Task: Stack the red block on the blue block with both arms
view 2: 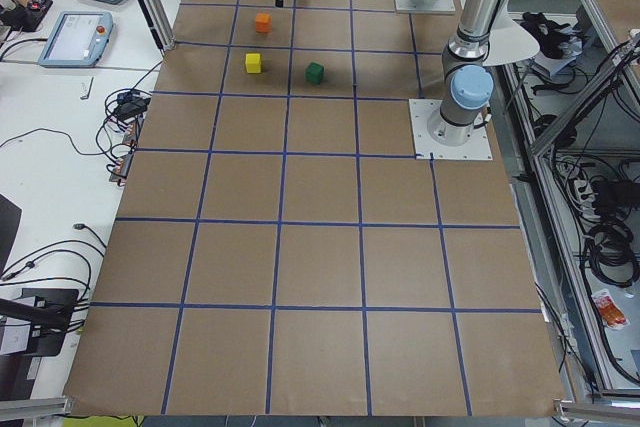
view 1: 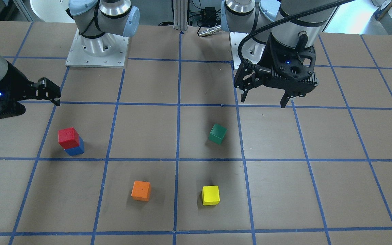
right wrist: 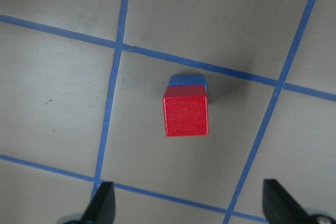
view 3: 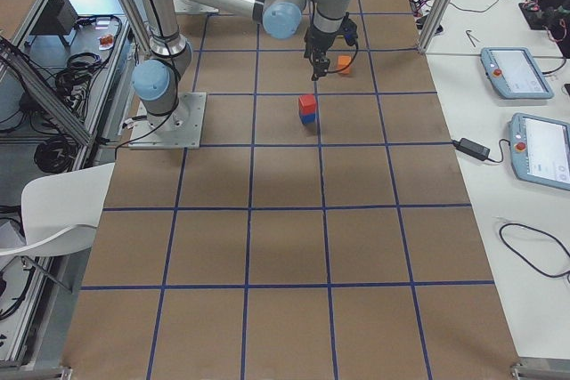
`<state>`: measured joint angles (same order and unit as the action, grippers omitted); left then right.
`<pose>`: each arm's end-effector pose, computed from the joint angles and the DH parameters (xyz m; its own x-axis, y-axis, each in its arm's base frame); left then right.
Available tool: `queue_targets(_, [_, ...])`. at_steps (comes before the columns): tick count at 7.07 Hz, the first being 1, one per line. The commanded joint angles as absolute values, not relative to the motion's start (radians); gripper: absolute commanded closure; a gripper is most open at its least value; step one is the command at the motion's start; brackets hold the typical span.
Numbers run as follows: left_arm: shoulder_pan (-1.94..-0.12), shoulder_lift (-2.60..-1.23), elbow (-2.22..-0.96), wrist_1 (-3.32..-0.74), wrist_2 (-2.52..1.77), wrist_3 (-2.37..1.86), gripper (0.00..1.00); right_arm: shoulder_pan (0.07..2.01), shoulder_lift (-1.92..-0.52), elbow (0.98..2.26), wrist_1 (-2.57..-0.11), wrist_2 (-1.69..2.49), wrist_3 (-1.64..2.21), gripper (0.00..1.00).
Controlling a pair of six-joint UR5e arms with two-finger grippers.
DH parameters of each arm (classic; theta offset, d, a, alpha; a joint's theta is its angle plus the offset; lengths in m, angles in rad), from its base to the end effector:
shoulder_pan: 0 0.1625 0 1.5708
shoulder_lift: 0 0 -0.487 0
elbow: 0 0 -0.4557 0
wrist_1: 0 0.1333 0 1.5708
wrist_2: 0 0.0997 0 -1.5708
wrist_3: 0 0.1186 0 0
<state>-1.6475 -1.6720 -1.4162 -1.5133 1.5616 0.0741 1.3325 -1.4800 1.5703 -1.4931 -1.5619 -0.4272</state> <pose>-0.1812 -0.6044 0.5645 -0.9886 0.1508 0.0009 0.1498 0.9825 -0.1110 -0.0055 -0.5919 0.4728 -0.9805 -0.1808 -0.0773 -0.1906 0.9704 0.1486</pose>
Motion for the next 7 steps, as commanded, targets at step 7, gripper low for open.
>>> queue_targets(7, [-1.647,-1.680,-1.405,-1.513,1.562,0.071,0.00,1.598,-1.554,1.531,-1.400,-1.563,-0.003,0.00])
